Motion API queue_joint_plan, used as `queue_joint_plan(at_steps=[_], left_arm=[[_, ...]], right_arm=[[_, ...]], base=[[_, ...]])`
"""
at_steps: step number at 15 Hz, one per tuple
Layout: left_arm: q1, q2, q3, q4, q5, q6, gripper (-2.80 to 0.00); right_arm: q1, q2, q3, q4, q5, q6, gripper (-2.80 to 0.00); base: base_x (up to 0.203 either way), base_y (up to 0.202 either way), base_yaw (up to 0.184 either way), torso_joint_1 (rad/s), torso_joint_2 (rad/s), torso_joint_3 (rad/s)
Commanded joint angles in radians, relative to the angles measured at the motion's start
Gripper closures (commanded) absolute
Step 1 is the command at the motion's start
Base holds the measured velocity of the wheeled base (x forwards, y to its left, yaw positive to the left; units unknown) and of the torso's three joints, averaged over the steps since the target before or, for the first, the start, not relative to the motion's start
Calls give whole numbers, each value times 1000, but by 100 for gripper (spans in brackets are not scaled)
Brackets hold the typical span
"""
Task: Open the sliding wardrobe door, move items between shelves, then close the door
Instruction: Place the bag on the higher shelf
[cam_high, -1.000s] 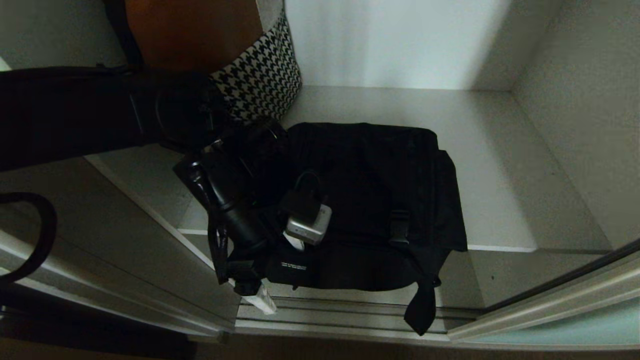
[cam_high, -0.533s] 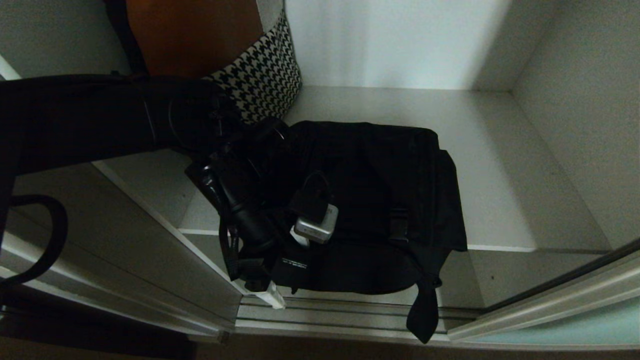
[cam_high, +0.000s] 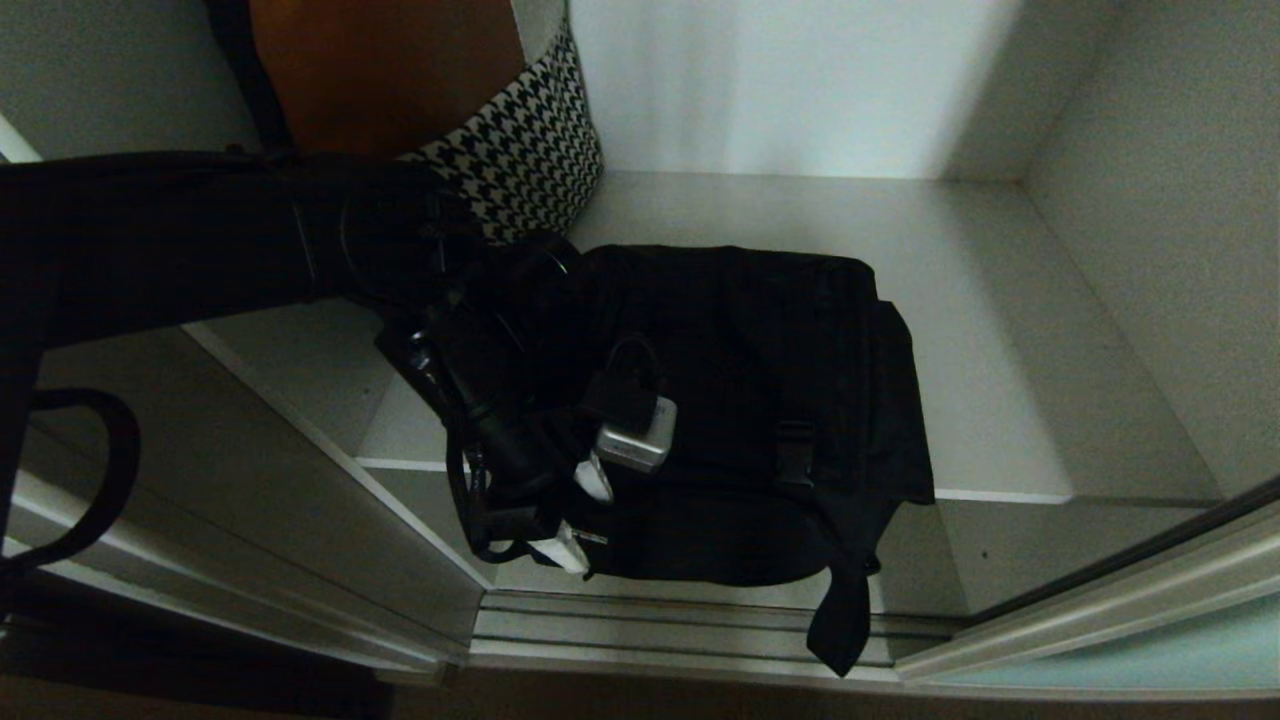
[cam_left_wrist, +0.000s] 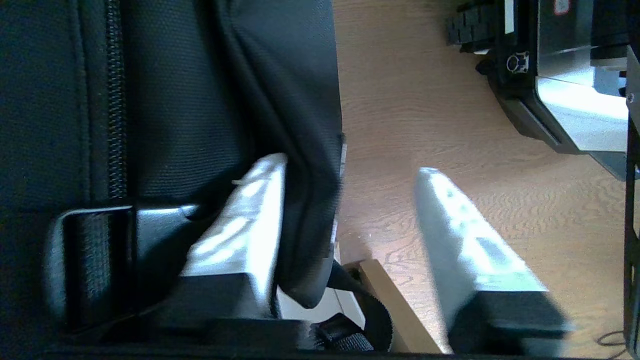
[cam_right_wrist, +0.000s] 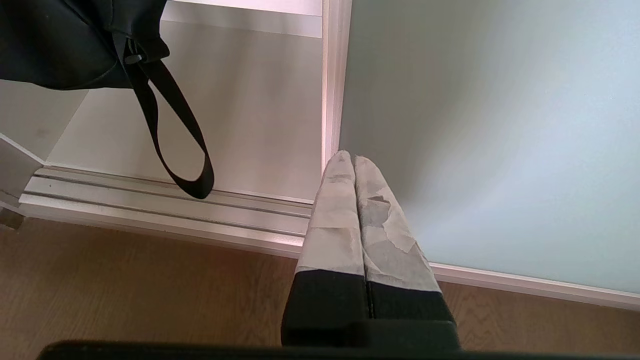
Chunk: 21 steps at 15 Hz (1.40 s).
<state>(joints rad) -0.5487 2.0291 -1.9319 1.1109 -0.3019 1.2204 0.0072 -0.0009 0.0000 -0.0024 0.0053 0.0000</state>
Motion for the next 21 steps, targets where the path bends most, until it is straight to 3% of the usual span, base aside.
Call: queue_joint_plan(at_steps=[1, 10, 14, 18, 21], left_arm=[[0, 2, 1, 13, -4, 5, 0], [0, -2, -1, -30, -29, -20, 0], [-9, -35, -2, -210, -119, -187, 0], [-18, -72, -3, -377, -157, -362, 0], [-20, -85, -4, -454, -157, -450, 0]], right_arm=[[0, -1, 0, -1, 1, 0, 0], [0, -1, 0, -1, 1, 0, 0], [0, -1, 0, -1, 1, 0, 0], [0, -1, 0, -1, 1, 0, 0], [0, -1, 0, -1, 1, 0, 0]], base=[[0, 0, 0, 0, 0, 0], [0, 0, 0, 0, 0, 0], [0, 0, 0, 0, 0, 0], [0, 0, 0, 0, 0, 0], [0, 0, 0, 0, 0, 0]])
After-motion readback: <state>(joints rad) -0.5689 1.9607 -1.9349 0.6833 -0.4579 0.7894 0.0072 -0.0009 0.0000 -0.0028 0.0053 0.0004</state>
